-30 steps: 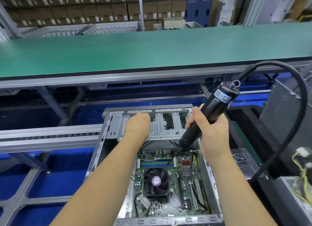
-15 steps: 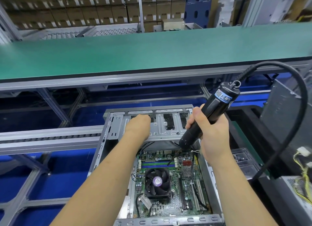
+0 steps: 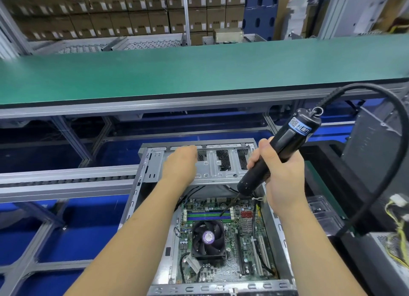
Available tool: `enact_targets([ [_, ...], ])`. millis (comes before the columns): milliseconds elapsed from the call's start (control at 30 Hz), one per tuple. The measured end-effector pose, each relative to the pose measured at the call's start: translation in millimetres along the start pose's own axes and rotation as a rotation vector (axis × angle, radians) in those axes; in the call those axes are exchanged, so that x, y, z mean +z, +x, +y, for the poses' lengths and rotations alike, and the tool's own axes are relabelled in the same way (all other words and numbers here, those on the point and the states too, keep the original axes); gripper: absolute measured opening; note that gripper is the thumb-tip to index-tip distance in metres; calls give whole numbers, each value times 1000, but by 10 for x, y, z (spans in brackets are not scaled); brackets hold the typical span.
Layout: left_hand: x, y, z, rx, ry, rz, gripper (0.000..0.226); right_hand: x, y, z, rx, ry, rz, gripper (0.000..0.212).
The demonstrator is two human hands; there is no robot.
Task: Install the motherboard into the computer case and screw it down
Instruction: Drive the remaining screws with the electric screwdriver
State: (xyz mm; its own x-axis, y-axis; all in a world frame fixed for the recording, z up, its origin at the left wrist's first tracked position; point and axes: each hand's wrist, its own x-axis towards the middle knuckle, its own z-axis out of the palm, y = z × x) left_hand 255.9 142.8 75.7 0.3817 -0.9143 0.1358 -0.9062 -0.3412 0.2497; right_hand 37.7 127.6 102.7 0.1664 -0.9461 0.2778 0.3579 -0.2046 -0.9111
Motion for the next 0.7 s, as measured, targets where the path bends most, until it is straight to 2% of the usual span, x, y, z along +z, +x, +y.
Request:
enact_targets([
  [67, -10, -85, 101, -4, -239, 121, 13, -21, 1, -2, 9, 31, 15, 39],
  [100, 11, -162, 158, -29, -399, 132, 11, -35, 3, -9, 12, 46, 27, 39],
  [200, 299, -498, 268, -175, -844, -58, 9, -80, 19, -66, -17, 76, 69, 36],
  [300, 682, -763, 250, -407, -1119, -216, 11, -112, 50, -180, -79, 94, 90, 31],
  [400, 892, -812, 186, -542, -1258, -279, 10, -128, 76, -286, -96, 113, 115, 31],
  [567, 976, -759, 100, -566, -1325, -274, 5, -98, 56, -349, -81, 159, 131, 30],
  [700, 996, -746, 93, -554, -1469, -306, 8, -92, 32, -350, -69, 166, 144, 33],
])
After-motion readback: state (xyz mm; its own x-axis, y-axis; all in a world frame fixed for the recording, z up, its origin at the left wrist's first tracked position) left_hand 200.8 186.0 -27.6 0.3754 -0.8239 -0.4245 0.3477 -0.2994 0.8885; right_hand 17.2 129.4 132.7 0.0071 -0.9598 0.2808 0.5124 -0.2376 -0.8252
